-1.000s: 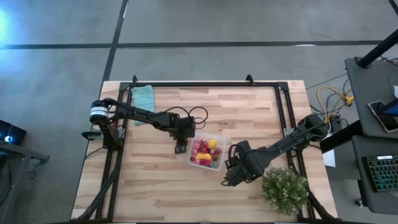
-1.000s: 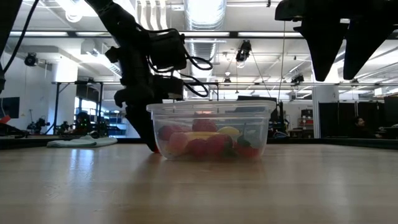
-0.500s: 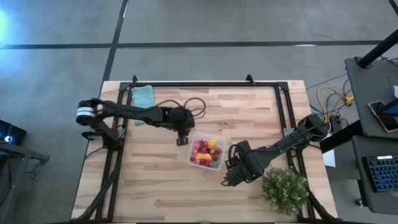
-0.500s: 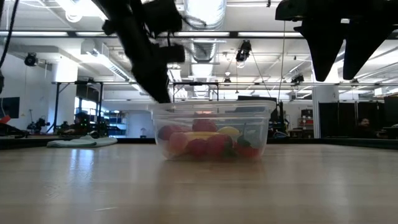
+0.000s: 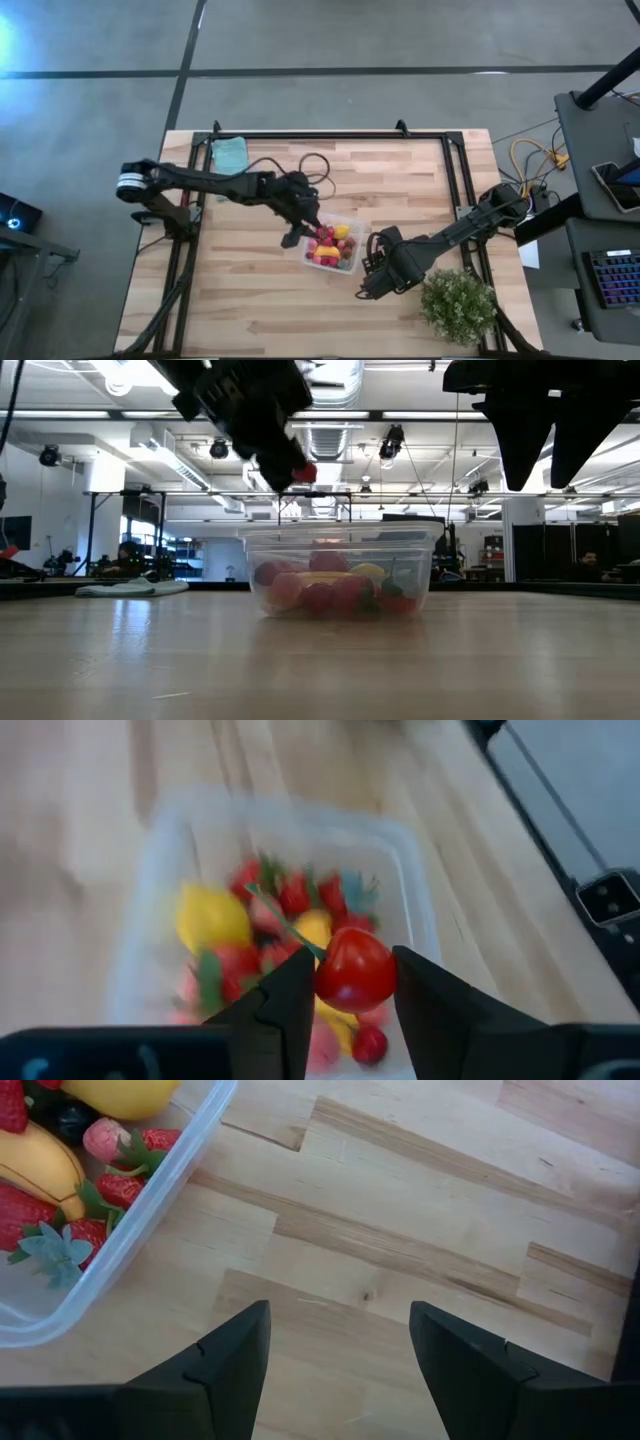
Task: Pick and placing Produce into tupperware
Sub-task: Put the red cherry into the transparent container, then return to Home Position
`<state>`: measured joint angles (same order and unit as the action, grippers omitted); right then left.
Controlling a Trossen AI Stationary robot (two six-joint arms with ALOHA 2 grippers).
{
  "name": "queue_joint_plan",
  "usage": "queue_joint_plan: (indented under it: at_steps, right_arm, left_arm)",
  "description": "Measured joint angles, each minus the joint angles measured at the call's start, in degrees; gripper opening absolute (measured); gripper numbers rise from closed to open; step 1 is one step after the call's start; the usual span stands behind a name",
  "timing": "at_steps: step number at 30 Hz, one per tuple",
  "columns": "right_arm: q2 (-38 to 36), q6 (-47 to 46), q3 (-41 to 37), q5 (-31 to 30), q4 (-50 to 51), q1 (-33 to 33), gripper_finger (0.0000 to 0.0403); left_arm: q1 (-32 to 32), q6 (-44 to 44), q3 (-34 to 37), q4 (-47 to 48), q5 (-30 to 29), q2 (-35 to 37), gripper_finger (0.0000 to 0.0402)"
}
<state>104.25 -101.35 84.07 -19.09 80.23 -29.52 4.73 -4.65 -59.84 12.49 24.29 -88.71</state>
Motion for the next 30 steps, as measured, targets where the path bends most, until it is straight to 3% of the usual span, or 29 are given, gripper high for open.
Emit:
queue_joint_plan:
  at_steps: [3, 7, 12, 16, 22, 27, 30]
  right_arm:
    - [0.0, 0.0, 0.0, 0.0, -0.2, -0.1, 0.0233]
    - [0.0, -0.1, 0.0, 0.2, -0.5, -0.2, 0.0233]
    - [0.0, 0.0, 0.0, 0.6, -0.6, -0.2, 0.0233]
    - [0.0, 0.0, 0.0, 0.8, -0.7, -0.2, 0.0233]
    - [0.0, 4.5, 0.9, 1.1, -0.8, -0.2, 0.0233]
    - [0.0, 15.8, 4.2, 3.3, 2.8, 0.0, 0.0233]
    - [0.0, 12.6, 7.8, 3.9, 5.6, 0.4, 0.0233]
  left_arm:
    - [-0.7, 4.5, -0.2, 1.0, 0.7, -3.1, 0.0120]
    - [-1.0, 8.7, -0.4, 0.6, 0.7, -4.2, 0.0167]
    - [-0.6, 8.8, -0.5, 0.5, -4.7, -2.8, 0.0243]
    - [-0.3, 5.9, -0.6, 0.1, -7.8, 0.3, 0.0281]
    - [0.5, 3.9, -2.5, -0.1, -8.1, 7.8, 0.0292]
    - [1.0, 5.9, -3.6, 0.0, -8.3, 15.6, 0.0292]
    - [0.9, 7.2, -3.5, 0.5, -8.2, 21.0, 0.0292]
